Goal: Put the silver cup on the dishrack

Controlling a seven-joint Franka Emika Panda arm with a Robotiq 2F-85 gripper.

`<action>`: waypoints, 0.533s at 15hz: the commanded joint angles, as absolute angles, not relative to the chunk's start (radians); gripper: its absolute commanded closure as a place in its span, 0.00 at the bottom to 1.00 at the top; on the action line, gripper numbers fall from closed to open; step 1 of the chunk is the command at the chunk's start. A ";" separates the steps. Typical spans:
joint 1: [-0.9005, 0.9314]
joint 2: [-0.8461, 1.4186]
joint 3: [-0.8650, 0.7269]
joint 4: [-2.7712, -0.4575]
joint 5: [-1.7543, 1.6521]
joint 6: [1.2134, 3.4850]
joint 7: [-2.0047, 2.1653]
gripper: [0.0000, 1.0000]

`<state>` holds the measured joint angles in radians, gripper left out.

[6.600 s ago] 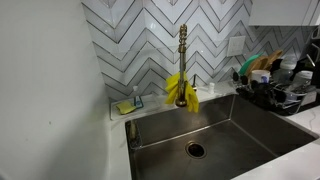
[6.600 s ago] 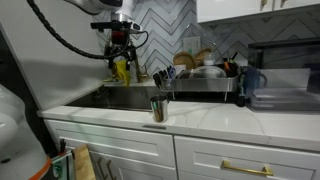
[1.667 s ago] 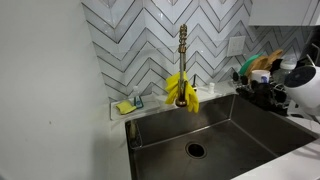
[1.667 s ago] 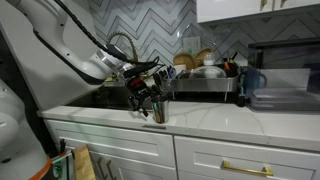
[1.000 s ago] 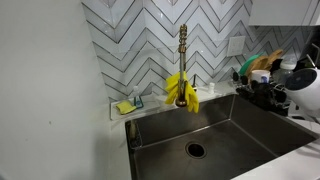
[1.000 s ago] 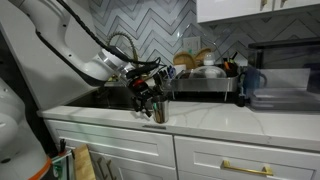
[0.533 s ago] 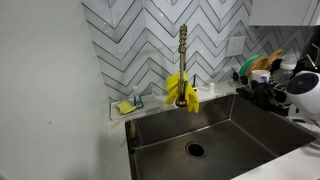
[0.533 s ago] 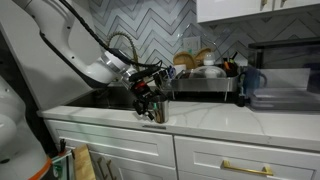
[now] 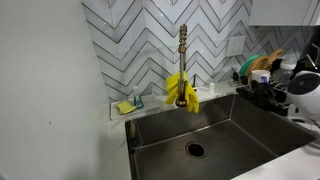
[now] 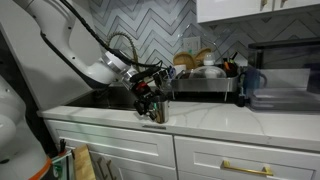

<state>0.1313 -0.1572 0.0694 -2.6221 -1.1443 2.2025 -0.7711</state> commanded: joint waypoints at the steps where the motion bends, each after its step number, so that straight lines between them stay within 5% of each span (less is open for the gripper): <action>1: 0.119 -0.148 0.061 -2.634 -1.182 2.241 -0.760 0.00; 8: 0.115 -0.146 0.060 -2.634 -1.184 2.248 -0.758 0.01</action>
